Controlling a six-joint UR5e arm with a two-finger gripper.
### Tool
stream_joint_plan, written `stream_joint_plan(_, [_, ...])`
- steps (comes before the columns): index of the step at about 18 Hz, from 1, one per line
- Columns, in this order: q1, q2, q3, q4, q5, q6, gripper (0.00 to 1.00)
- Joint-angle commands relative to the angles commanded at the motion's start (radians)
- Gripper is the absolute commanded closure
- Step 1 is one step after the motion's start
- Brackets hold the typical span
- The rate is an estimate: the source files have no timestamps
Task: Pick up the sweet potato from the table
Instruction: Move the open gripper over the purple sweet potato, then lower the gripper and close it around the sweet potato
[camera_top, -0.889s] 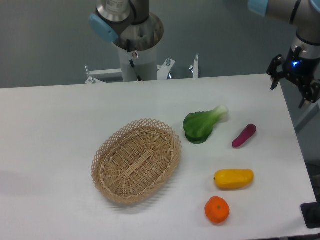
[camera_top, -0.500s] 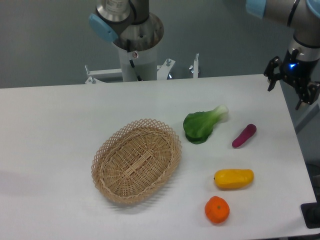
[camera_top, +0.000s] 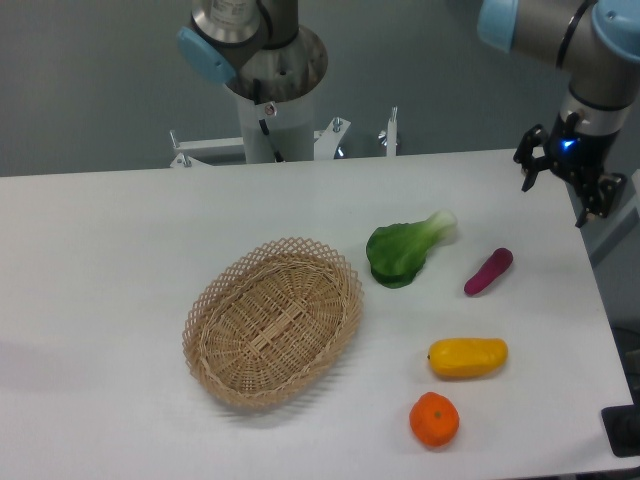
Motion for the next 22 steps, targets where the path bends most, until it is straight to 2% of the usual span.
stream_joint_plan(2, [-0.009,-0.009,-0.031,0.032,0.002,-0.028,0.00])
stream_joint_plan(6, [-0.043,-0.057,-0.080,0.136,0.008,-0.109,0.00])
stream_joint_plan(10, [-0.052,-0.104,-0.111,0.210,0.070,-0.100,0.00])
stream_joint_plan(13, [-0.055,-0.126,-0.132,0.230,0.098,-0.094,0.00])
stream_joint_plan(18, [-0.057,-0.153,-0.134,0.244,0.109,-0.052,0.00])
stream_joint_plan(22, [-0.057,-0.173,-0.169,0.333,0.109,-0.045,0.00])
